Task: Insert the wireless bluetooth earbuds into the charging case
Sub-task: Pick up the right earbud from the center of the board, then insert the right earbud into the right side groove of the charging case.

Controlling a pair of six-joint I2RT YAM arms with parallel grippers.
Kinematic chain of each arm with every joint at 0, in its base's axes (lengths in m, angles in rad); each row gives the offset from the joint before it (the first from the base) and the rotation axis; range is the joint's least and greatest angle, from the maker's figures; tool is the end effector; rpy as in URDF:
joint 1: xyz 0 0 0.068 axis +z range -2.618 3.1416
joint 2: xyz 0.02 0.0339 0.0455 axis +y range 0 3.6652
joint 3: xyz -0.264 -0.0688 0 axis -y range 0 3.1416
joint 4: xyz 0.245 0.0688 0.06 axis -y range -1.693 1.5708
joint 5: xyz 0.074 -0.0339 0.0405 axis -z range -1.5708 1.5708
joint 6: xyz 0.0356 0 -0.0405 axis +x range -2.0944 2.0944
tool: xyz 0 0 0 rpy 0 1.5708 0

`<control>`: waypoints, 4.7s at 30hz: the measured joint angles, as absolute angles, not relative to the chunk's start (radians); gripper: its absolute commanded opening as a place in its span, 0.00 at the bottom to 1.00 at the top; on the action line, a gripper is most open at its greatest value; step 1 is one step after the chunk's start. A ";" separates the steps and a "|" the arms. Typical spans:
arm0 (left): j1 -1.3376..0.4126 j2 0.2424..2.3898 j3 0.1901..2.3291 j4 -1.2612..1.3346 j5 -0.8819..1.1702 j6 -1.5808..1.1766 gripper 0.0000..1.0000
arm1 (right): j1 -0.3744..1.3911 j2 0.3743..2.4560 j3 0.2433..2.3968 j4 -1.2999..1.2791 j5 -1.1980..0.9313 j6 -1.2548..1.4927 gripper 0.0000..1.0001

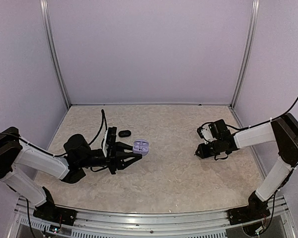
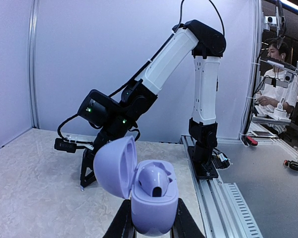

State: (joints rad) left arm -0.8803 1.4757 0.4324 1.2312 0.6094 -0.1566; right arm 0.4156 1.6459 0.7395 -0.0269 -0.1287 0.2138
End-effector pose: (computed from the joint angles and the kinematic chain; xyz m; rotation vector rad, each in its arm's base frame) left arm 0.1572 -0.2223 0.2141 1.0241 1.1561 -1.2587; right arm 0.2755 0.1266 0.1330 -0.3099 2.5245 0.4156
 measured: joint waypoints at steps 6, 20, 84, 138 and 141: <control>-0.878 1.481 0.432 1.231 0.609 -0.156 0.00 | 0.416 1.644 0.739 -0.027 -0.140 0.197 0.19; -0.855 1.484 0.433 1.220 0.643 -0.153 0.00 | 0.541 1.396 0.763 -0.073 -0.125 0.096 0.18; -0.883 1.536 0.502 1.209 0.859 -0.244 0.00 | 1.504 1.324 1.031 0.030 0.625 -0.769 0.18; -0.871 1.537 0.517 1.237 0.841 -0.292 0.00 | 1.504 1.322 0.984 0.067 0.595 -0.781 0.31; -0.871 1.537 0.517 1.239 0.838 -0.292 0.00 | 1.505 1.320 0.984 0.067 0.577 -0.783 0.34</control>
